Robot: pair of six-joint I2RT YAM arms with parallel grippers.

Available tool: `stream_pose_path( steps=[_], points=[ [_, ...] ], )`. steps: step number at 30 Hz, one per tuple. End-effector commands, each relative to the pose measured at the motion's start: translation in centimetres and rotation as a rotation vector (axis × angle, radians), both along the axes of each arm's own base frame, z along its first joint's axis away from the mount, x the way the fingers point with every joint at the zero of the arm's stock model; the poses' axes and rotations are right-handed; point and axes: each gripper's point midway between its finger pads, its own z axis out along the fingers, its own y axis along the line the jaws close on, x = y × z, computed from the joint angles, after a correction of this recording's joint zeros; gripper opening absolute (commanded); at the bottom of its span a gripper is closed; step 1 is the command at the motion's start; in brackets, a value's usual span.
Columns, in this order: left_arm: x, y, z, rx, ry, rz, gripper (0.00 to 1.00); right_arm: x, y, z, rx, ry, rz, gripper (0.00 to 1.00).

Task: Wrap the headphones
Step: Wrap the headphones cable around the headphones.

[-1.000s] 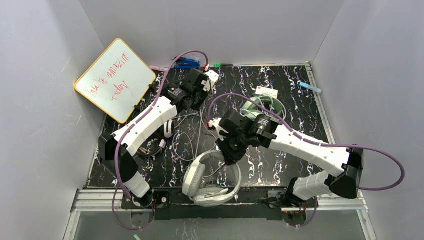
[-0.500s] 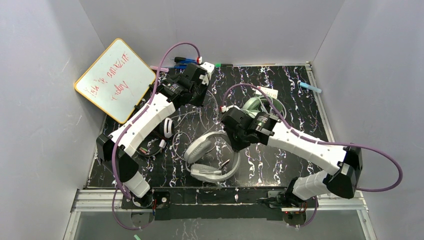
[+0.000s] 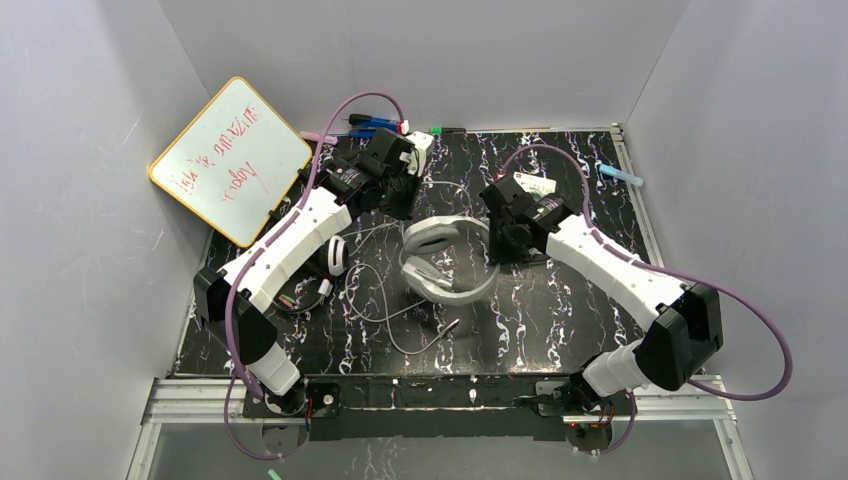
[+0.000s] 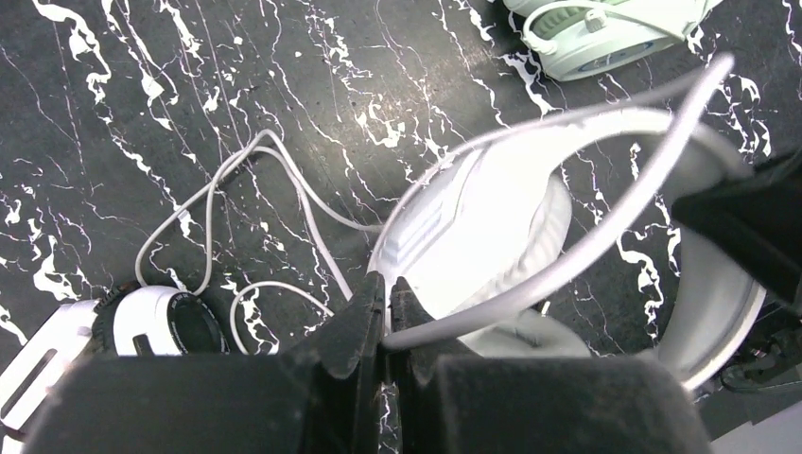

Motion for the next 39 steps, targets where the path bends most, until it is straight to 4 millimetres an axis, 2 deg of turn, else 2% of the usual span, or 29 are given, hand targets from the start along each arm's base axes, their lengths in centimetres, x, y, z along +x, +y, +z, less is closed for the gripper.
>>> stream_pose_path(
  steps=[1, 3, 5, 11, 17, 24, 28, 31, 34, 39],
  points=[
    [-1.3, 0.4, 0.3, 0.011, 0.016, -0.062, 0.0, 2.4, -0.9, 1.0, -0.015, -0.051, -0.138, 0.01],
    [-1.4, 0.6, 0.2, 0.029, 0.017, -0.077, 0.0, 3.0, -2.3, 0.9, -0.075, -0.051, -0.2, 0.01],
    [-2.0, 0.0, 0.2, 0.013, 0.05, -0.118, 0.0, 3.5, -2.5, 0.9, -0.065, -0.053, -0.233, 0.01],
    [-4.1, -1.1, -1.1, 0.02, 0.142, -0.161, 0.0, 6.3, -2.1, 2.1, 0.131, -0.084, -0.373, 0.01],
    [-6.9, -1.9, -2.4, -0.032, 0.249, -0.154, 0.0, 9.5, -3.2, 3.6, 0.228, -0.115, -0.567, 0.01],
    [-10.4, -4.3, -4.7, -0.122, 0.292, -0.179, 0.0, 12.2, -2.2, 6.3, 0.446, -0.185, -0.614, 0.01],
    [-12.2, -5.7, -5.6, -0.16, 0.287, -0.212, 0.0, 13.4, -1.9, 7.9, 0.5, -0.199, -0.611, 0.01],
    [-12.7, -5.1, -7.3, -0.151, 0.3, -0.177, 0.0, 13.9, -1.5, 9.0, 0.578, -0.177, -0.599, 0.01],
    [-13.0, -4.7, -8.3, -0.171, 0.287, -0.165, 0.0, 13.8, 0.0, 10.3, 0.675, -0.146, -0.527, 0.01],
    [-11.6, -4.2, -8.4, -0.212, 0.165, -0.122, 0.02, 12.9, 1.5, 11.2, 0.758, -0.075, -0.464, 0.01]
  ],
)
